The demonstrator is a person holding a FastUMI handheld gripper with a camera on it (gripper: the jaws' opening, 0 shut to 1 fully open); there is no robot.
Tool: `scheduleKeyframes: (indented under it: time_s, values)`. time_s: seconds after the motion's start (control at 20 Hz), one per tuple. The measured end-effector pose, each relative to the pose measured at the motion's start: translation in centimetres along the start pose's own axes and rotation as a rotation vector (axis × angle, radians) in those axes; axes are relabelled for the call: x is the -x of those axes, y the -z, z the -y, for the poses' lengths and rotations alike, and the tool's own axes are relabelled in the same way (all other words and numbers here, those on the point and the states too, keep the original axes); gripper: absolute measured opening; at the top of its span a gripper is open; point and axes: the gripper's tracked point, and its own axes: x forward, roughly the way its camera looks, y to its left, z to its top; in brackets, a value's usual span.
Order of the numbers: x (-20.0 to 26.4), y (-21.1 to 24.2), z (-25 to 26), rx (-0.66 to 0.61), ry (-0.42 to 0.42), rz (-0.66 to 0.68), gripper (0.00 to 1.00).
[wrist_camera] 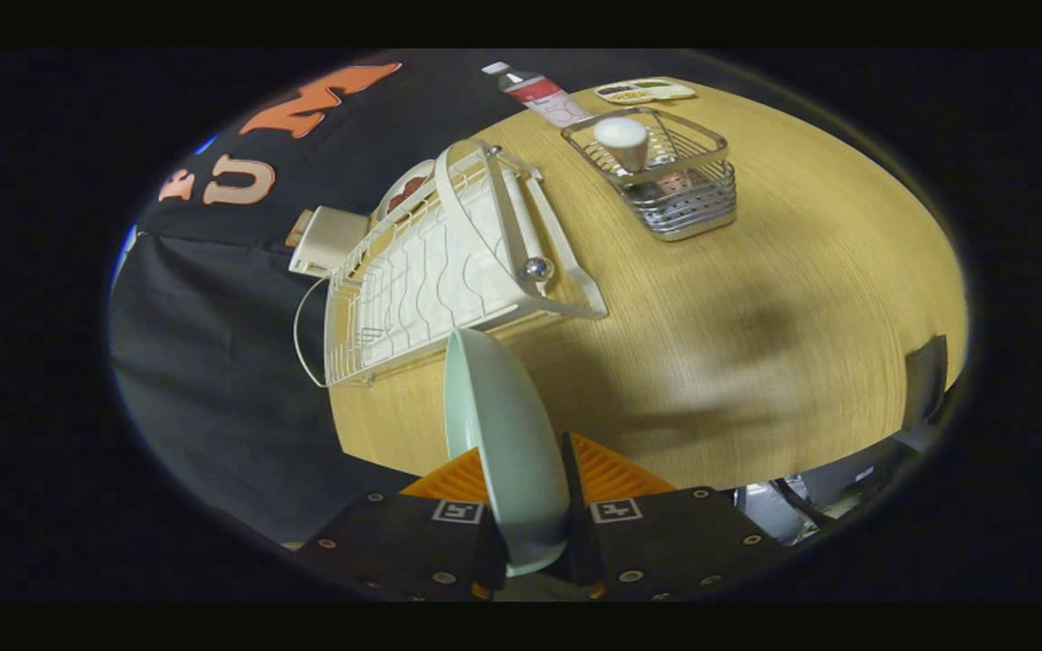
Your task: Take the plate from the dish rack, then take the spoon from the basket and place it into the plate.
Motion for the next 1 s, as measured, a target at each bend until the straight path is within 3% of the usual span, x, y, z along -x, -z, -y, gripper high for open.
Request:
scheduleKeyframes:
  time_s: [0.45,0.65,0.75,1.0]
  values:
    - [-2.8,-1.4,0.4,-0.090,-0.080,0.079,0.30]
    - [-2.2,-2.6,1.3,-0.096,-0.054,0.134,0.35]
    - [-1.6,-3.9,1.8,-0.089,-0.044,0.188,0.43]
    - [1.2,-8.6,2.3,-0.057,-0.025,0.441,0.74]
